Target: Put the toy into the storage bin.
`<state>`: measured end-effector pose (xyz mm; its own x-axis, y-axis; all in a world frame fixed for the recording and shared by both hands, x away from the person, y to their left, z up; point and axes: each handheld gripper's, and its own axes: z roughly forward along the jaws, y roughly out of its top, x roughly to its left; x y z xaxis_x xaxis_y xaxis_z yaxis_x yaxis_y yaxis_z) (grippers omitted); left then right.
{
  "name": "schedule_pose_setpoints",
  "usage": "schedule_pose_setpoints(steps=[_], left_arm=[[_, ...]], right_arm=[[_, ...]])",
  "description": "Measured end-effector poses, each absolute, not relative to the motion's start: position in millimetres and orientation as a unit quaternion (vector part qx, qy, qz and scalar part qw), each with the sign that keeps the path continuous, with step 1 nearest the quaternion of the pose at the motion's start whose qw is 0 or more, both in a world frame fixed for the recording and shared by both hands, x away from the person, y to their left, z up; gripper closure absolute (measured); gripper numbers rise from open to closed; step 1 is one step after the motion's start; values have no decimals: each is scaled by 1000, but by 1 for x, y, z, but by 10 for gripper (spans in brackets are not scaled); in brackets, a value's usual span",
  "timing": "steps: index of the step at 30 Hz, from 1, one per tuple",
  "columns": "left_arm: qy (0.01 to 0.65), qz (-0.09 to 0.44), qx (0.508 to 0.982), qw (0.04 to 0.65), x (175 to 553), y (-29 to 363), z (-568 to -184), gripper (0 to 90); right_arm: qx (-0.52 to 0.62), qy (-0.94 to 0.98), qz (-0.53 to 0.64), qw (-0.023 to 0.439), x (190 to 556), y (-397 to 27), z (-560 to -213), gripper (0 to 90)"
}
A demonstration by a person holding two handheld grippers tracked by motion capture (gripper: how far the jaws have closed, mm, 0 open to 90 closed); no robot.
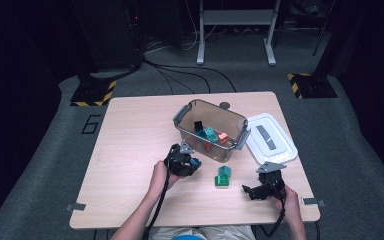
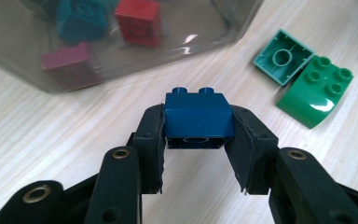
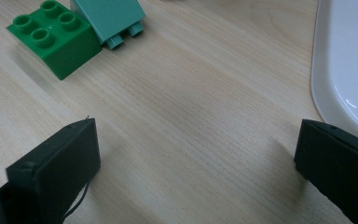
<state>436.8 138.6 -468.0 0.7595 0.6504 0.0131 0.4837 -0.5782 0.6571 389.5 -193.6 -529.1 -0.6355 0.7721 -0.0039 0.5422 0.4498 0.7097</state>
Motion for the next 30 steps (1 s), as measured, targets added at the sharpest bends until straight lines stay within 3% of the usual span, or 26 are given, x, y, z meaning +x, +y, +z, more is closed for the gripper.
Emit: schedule_pose_setpoints(steps=[30], left_arm=[[330,168,869,328,457,173,-406,586]], right_arm=[[393,835,346,167,390,-194,-529,0]])
